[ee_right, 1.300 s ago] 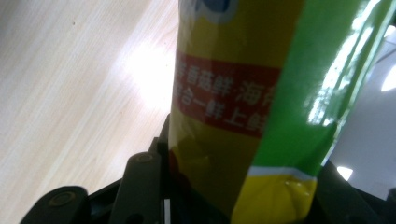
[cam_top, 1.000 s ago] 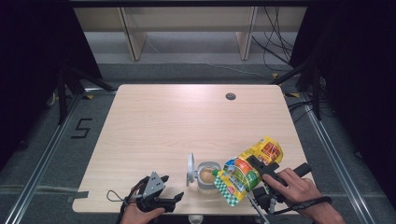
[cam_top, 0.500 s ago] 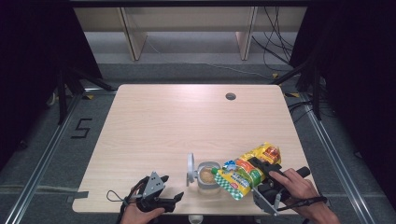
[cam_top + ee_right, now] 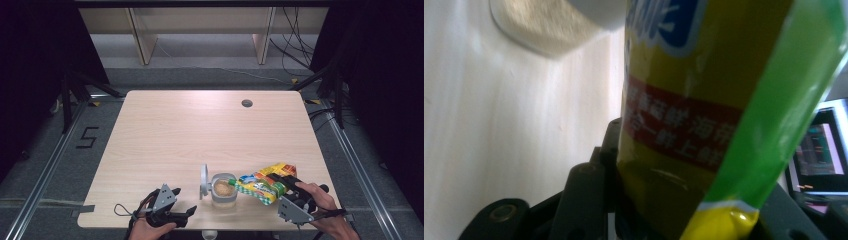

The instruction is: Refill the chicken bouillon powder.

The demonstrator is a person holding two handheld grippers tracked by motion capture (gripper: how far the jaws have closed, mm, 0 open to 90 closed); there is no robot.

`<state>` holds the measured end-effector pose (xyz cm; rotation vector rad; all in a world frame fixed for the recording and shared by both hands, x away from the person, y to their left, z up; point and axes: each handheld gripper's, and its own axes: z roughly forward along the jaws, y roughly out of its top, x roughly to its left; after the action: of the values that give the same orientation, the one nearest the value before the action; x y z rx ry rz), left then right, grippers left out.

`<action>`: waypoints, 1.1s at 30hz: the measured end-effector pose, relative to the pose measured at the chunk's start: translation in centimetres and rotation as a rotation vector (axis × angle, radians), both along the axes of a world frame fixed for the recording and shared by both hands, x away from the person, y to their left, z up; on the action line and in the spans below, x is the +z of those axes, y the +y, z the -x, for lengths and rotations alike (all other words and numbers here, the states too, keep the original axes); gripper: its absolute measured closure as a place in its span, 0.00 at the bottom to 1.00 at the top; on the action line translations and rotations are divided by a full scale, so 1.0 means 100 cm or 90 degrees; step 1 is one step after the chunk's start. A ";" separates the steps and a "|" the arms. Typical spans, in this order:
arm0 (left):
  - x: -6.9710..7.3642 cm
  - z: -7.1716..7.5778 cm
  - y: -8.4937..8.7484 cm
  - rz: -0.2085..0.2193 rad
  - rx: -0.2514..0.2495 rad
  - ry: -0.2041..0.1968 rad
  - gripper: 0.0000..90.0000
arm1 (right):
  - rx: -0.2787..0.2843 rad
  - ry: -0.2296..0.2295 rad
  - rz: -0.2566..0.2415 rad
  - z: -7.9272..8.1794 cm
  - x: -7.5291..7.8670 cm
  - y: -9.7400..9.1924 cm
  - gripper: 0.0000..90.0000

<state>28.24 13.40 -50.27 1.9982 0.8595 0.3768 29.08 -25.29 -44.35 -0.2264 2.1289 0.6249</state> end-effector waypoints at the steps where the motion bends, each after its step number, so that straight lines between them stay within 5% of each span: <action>1: 0.000 0.001 0.000 -0.003 0.004 0.001 0.24 | 0.033 -0.002 -0.009 -0.006 0.000 -0.002 0.73; 7: 0.000 0.000 -0.001 0.011 0.000 -0.002 0.24 | 0.040 0.050 -0.082 -0.013 -0.007 -0.008 0.74; 12: -0.001 0.000 -0.001 0.007 -0.003 -0.004 0.24 | 0.027 0.125 -0.193 -0.023 -0.014 -0.011 0.76; 14: 0.000 0.000 0.000 -0.006 -0.005 -0.007 0.24 | 0.039 0.128 -0.200 -0.026 -0.014 -0.011 0.76; 15: -0.001 0.000 -0.002 0.018 0.002 -0.003 0.24 | 0.037 0.122 -0.208 -0.030 -0.015 -0.012 0.76; 18: -0.001 -0.001 -0.001 0.009 -0.002 -0.003 0.24 | 0.023 0.156 -0.275 -0.040 -0.019 -0.017 0.77; 29: 0.000 0.000 -0.001 0.007 0.003 -0.001 0.24 | -0.013 0.225 -0.396 -0.067 -0.028 -0.023 0.81; 33: 0.000 -0.002 0.001 -0.002 -0.009 -0.011 0.24 | -0.022 0.225 -0.444 -0.078 -0.032 -0.024 0.81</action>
<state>28.42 13.48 -50.24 1.9994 0.8337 0.3865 36.88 -27.73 -47.52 0.3271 2.0878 1.4176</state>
